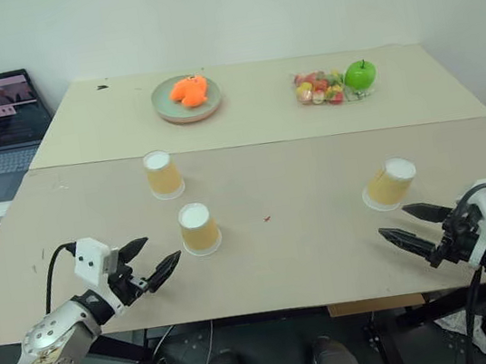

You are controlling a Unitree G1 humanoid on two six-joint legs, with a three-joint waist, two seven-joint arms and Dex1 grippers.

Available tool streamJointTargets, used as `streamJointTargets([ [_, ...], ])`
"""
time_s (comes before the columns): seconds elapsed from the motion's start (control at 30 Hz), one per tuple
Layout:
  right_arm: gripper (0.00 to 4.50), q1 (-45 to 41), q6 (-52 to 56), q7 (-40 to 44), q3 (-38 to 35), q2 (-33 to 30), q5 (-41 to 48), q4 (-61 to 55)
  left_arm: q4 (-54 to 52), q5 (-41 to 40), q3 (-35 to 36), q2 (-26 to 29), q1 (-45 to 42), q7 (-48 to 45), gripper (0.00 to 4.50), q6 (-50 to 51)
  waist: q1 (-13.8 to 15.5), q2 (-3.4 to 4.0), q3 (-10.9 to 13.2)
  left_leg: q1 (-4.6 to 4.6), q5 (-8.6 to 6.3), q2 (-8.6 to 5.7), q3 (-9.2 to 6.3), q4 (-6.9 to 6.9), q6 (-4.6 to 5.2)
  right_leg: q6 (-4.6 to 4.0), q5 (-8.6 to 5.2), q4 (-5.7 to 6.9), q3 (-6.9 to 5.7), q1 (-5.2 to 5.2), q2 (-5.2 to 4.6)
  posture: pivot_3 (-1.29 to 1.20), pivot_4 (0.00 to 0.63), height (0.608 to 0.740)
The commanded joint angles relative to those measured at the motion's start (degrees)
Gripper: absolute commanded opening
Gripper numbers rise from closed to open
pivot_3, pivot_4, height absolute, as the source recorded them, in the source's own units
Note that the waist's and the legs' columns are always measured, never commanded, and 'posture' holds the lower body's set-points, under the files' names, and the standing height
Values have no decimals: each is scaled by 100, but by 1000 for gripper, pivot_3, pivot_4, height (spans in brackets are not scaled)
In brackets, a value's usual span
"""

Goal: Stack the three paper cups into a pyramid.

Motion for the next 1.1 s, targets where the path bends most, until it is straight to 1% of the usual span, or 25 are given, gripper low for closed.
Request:
streamJointTargets([
  [0.03,4494,-91,-26,-27,-86,-16,68,-124,-40,12,-2,65,-58,-121,4429,-140,0,0,0,0,0,0,0,0,0,0,0,0,0,0,0,0,150,673],
  [0.57,4494,-109,-48,-25,-67,-14,50,-97,-23,87,-41,82,-81,-217,4429,-112,0,0,0,0,1,2,0,0,-1,0,0,3,-2,-2,1,0,150,673],
  [0.6,4494,-883,247,364,718,-40,213,-399,166,144,-223,187,-483,-456,4429,-228,0,0,0,0,1,2,0,0,-1,0,0,3,-2,-2,1,0,150,673],
  [0.63,4494,-1465,468,656,1307,-59,334,-625,307,188,-359,266,-785,-635,4429,-315,-46,2,3,0,1,2,0,0,-1,0,0,3,-2,-2,1,0,150,673],
  [0.67,4494,-1870,633,861,1702,-68,408,-769,414,219,-452,319,-993,-765,4429,-380,-94,7,7,9,4,7,8,1,-7,-9,6,9,2,-3,4,0,150,673],
  [0.7,4494,-2105,741,974,1916,-73,440,-826,493,240,-506,348,-1112,-847,4429,-426,-121,13,12,8,9,10,14,4,-15,-23,16,9,2,-11,11,0,150,673],
  [0.77,4494,-2175,800,925,1890,-60,468,-711,523,181,-452,295,-1154,-802,4429,-386,-108,14,8,10,14,14,-10,-9,-20,-26,14,8,-8,-9,19,0,150,673],
  [0.87,4494,-2123,806,793,1772,-19,509,-564,439,85,-354,190,-1106,-679,4429,-330,-12,4,7,10,7,8,-18,-21,-27,-9,-14,5,-16,-4,18,0,150,673],
  [0.97,4494,-2019,770,763,1769,-22,516,-553,392,81,-381,179,-1007,-684,4429,-346,12,4,10,-21,11,-14,-6,-20,-37,4,-16,4,-18,-15,-4,0,150,673],
  [1.03,4494,-1982,778,731,1753,-22,536,-569,369,55,-389,212,-977,-719,4429,-306,1,6,11,-27,6,-18,-3,-9,-27,27,-2,-50,-17,-3,-9,0,150,673],
  [1.1,4494,-1962,778,699,1739,-10,544,-570,404,57,-396,265,-989,-774,4429,-305,-1,5,12,-19,-6,-17,-3,-6,-7,32,14,-61,-15,9,-10,0,150,673],
])
